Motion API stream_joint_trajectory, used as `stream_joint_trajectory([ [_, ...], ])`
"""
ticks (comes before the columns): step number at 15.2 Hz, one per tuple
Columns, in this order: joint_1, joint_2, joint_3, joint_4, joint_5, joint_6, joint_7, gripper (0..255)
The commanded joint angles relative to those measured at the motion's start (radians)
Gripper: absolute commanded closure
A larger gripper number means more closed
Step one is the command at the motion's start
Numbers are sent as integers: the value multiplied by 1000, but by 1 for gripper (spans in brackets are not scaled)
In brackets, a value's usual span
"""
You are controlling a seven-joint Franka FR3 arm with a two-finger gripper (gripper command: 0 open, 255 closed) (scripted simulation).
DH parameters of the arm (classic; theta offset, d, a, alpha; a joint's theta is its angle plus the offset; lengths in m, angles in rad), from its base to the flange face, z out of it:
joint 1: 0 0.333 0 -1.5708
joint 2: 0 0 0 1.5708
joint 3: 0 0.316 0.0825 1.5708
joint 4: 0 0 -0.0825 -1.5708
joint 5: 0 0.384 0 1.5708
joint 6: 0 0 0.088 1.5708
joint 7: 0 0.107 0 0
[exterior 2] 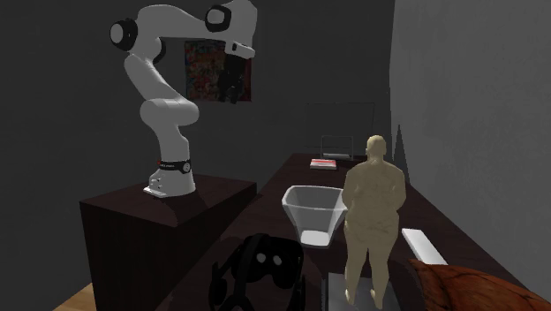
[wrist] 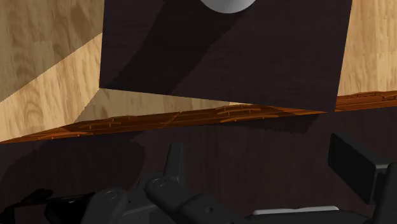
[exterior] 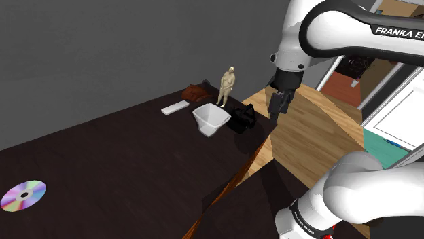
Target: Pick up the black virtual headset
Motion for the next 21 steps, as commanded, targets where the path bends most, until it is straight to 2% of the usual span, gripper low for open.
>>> stream_joint_trajectory([
  [1, 0, 0, 0, 0, 0, 0, 0, 0],
  [6, -16, -11, -116, -98, -104, 117, -198, 0],
  [11, -38, 37, -239, -156, -205, 259, -390, 0],
  [16, -52, 147, -366, -166, -286, 421, -577, 0],
  [21, -43, 310, -490, -130, -320, 590, -769, 0],
])
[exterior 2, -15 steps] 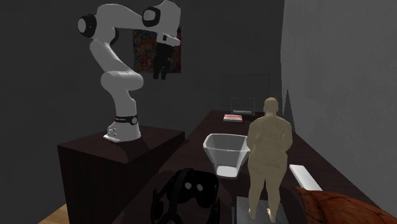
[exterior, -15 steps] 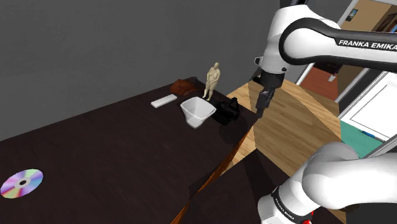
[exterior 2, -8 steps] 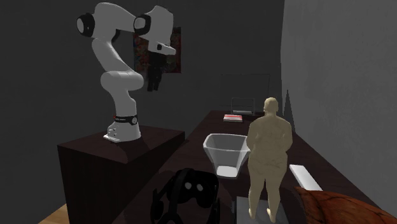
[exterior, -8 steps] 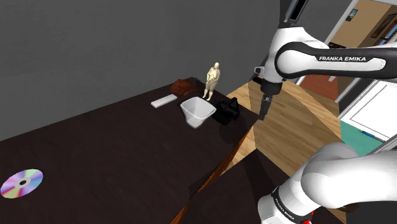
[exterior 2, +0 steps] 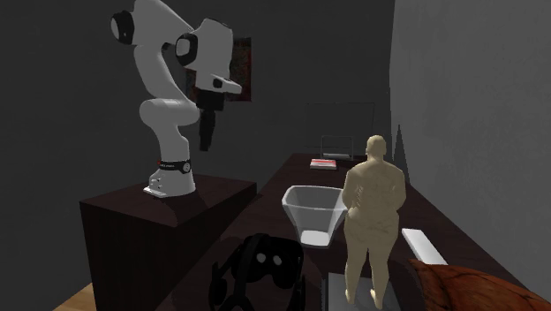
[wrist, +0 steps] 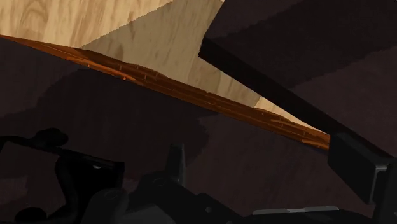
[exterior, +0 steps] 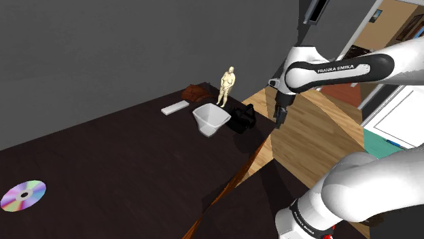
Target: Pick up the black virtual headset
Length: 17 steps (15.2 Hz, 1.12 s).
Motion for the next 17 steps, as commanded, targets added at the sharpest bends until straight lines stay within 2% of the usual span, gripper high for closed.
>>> stream_joint_trajectory([
  [1, 8, 79, -52, 30, -2, 68, -88, 0],
  [6, 45, 292, -161, 115, 67, 225, -317, 0],
  [10, 63, 485, -211, 210, 209, 324, -541, 0],
  [13, 40, 632, -201, 298, 345, 370, -720, 0],
  [17, -42, 810, -130, 438, 492, 393, -920, 0],
])
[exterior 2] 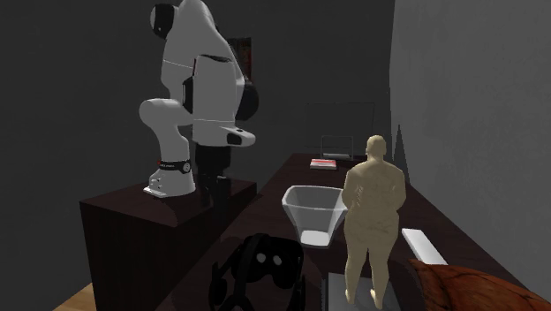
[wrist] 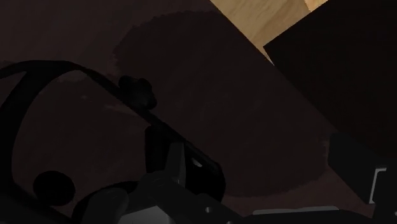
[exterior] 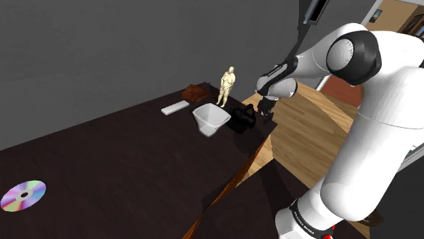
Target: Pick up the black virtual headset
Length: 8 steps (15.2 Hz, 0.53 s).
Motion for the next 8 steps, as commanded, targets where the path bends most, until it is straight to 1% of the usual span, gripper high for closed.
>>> stream_joint_trajectory([
  [1, -43, 91, 41, 86, 68, 0, -94, 0],
  [5, -130, 247, 121, 251, 145, -9, -230, 0],
  [6, -141, 268, 132, 275, 152, -11, -245, 0],
  [8, -148, 289, 141, 277, 162, 7, -251, 0],
])
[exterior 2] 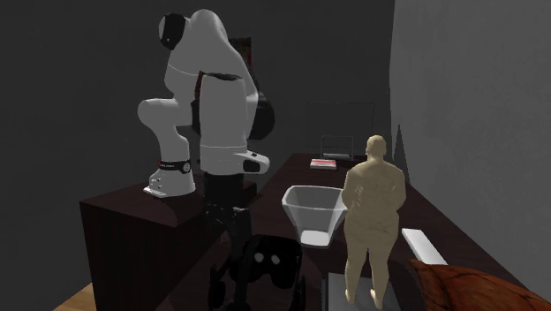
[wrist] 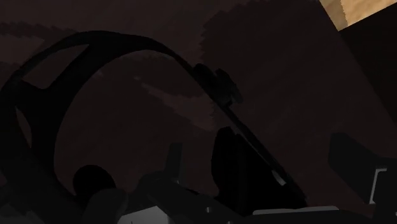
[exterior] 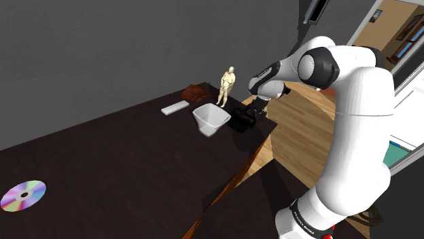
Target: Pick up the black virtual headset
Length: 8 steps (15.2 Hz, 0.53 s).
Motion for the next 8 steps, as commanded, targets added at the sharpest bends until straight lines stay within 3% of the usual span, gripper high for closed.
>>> stream_joint_trajectory([
  [1, -5, 40, 22, 11, 15, 12, -12, 0],
  [7, -24, 88, 45, 19, 34, 52, -23, 0],
  [8, -23, 90, 46, 20, 35, 53, -22, 255],
])
